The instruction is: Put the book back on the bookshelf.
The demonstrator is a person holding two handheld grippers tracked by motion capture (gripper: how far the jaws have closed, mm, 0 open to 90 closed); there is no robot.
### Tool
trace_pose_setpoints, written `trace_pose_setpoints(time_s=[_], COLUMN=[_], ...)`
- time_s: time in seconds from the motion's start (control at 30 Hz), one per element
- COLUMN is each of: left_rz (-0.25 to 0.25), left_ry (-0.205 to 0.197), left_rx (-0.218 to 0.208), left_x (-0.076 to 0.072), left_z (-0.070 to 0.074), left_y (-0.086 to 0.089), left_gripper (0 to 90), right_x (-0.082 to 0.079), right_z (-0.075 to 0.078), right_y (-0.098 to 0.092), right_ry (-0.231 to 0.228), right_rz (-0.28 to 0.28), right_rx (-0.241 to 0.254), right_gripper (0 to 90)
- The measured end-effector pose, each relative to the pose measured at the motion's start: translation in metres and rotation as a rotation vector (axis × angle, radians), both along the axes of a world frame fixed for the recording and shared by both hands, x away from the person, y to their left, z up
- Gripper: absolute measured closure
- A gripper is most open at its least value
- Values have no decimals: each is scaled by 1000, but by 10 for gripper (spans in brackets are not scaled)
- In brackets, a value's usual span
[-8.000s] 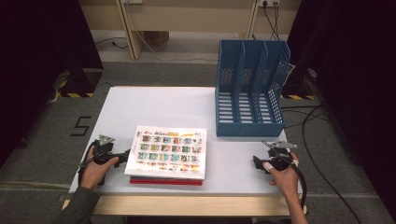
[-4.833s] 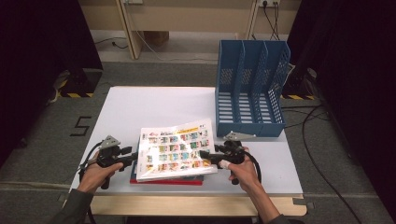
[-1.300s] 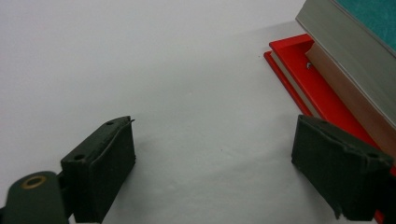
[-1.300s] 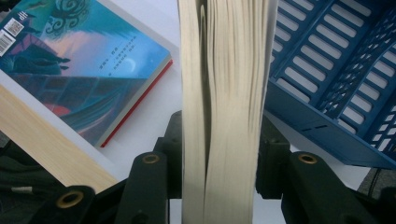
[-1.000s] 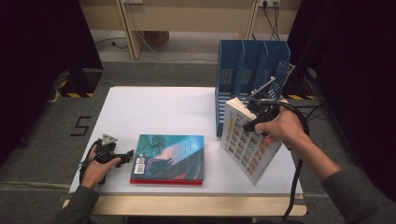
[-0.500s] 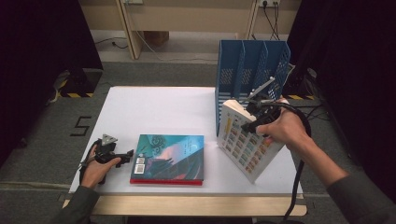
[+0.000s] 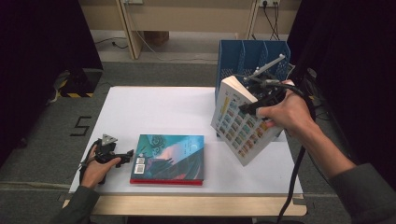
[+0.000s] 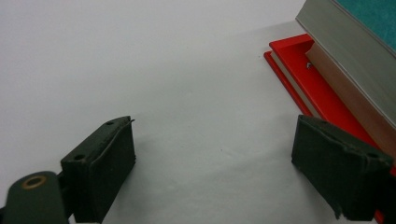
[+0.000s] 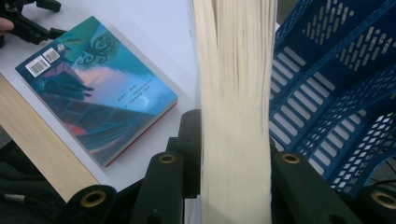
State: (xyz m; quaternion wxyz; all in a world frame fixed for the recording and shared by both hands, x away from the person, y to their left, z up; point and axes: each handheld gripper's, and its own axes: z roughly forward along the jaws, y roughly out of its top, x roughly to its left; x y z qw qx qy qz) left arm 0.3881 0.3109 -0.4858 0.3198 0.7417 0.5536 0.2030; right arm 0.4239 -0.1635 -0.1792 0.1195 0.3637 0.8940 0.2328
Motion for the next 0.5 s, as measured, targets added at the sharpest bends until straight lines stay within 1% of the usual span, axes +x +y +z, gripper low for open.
trace_pose_setpoints(time_s=[0.03,0.1,0.13,0.23,0.27,0.33,0.37,0.4,0.5], left_rz=[0,-1,-2,-2,-2,0,0,-2,-2], left_ry=[0,1,2,2,2,0,0,2,2], left_rx=[0,2,1,1,1,0,0,1,1], left_x=[0,0,0,0,0,0,0,0,0], left_z=[0,0,0,0,0,0,0,0,0], left_y=[0,0,0,0,0,0,0,0,0], left_gripper=[121,121,121,121,121,121,121,121,121], right_x=[2,5,7,15,18,24,24,30,38], right_z=[2,5,7,12,14,19,19,24,26], right_y=[1,4,5,9,10,10,10,10,9], right_ry=[-3,-20,-16,-30,-27,-37,-37,-58,-70], right_rz=[-4,1,-7,-19,-23,-40,-40,-49,-69], right_rx=[-1,-20,-29,-56,-62,-62,-62,-61,-50], right_gripper=[738,739,739,739,739,739,739,739,739])
